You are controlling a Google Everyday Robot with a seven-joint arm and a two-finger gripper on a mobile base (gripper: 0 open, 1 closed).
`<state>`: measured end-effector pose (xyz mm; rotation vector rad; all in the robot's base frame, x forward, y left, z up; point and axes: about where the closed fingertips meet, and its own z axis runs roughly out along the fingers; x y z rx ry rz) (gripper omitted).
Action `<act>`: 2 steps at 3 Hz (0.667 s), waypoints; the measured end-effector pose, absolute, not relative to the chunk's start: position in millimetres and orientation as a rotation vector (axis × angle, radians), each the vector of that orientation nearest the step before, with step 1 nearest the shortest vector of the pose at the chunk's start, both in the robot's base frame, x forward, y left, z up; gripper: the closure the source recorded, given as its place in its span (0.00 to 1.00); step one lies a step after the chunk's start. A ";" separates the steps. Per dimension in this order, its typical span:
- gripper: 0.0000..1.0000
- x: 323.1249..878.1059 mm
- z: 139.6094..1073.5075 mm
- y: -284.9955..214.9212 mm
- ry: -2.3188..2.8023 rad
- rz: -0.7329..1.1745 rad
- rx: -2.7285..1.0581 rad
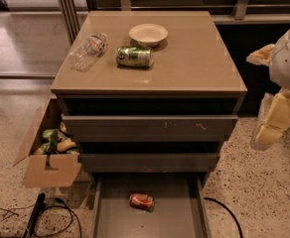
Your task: Pick coke can from bottom drawer and place on counter
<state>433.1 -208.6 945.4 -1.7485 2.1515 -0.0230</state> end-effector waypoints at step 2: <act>0.00 439.4 792.3 -194.5 2.176 0.233 -1.759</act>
Offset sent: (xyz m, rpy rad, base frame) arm 0.0024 0.0200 -0.1710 0.1672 0.1461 0.0440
